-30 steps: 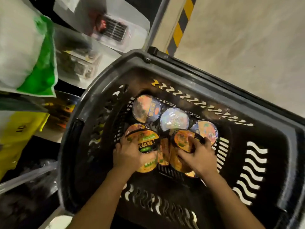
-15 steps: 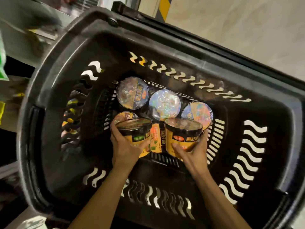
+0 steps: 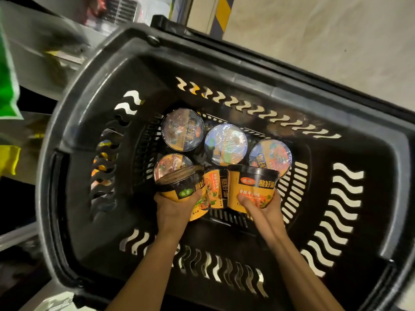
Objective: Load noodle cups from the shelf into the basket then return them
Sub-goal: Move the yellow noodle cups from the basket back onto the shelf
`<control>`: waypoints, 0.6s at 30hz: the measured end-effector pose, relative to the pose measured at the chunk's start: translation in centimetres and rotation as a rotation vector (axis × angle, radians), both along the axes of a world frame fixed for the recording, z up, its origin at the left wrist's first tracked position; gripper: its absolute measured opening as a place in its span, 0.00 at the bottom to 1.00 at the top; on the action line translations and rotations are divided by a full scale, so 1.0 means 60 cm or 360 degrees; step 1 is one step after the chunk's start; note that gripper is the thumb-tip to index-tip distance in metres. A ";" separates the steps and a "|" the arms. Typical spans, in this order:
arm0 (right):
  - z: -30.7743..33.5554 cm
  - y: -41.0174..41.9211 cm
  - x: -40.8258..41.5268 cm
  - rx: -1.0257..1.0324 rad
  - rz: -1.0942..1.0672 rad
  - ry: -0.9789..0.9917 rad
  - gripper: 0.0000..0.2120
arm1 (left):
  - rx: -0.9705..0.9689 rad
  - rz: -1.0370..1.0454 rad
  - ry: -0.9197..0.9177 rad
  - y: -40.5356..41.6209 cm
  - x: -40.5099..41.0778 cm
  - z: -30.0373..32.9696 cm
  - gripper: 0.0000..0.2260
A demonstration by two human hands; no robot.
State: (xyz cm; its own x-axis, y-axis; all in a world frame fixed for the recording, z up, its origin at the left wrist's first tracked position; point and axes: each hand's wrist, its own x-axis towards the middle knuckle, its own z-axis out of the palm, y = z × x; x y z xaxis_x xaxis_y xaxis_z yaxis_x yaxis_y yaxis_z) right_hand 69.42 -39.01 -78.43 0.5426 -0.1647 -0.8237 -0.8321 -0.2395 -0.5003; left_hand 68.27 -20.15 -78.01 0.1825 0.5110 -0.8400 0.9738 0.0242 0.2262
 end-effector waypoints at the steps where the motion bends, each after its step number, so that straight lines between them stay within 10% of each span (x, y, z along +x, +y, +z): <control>1: 0.017 0.000 0.003 0.0029 -0.0040 0.0009 0.35 | -0.0022 0.0042 -0.0007 -0.001 0.004 0.013 0.43; 11: 0.321 0.002 0.048 0.0139 -0.0266 -0.0090 0.44 | -0.0179 0.0264 -0.0471 -0.009 0.065 0.284 0.34; 18: 0.571 0.010 0.059 0.0225 -0.0443 -0.0337 0.49 | -0.0111 0.0377 -0.0880 -0.022 0.079 0.568 0.51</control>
State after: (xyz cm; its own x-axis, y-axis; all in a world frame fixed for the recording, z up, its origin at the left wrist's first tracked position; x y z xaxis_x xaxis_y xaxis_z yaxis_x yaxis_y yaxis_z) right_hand 72.97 -38.42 -44.19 0.6540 -0.2228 -0.7230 -0.7300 0.0650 -0.6803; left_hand 73.01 -21.48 -43.95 0.4895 0.5383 -0.6860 0.6786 0.2589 0.6874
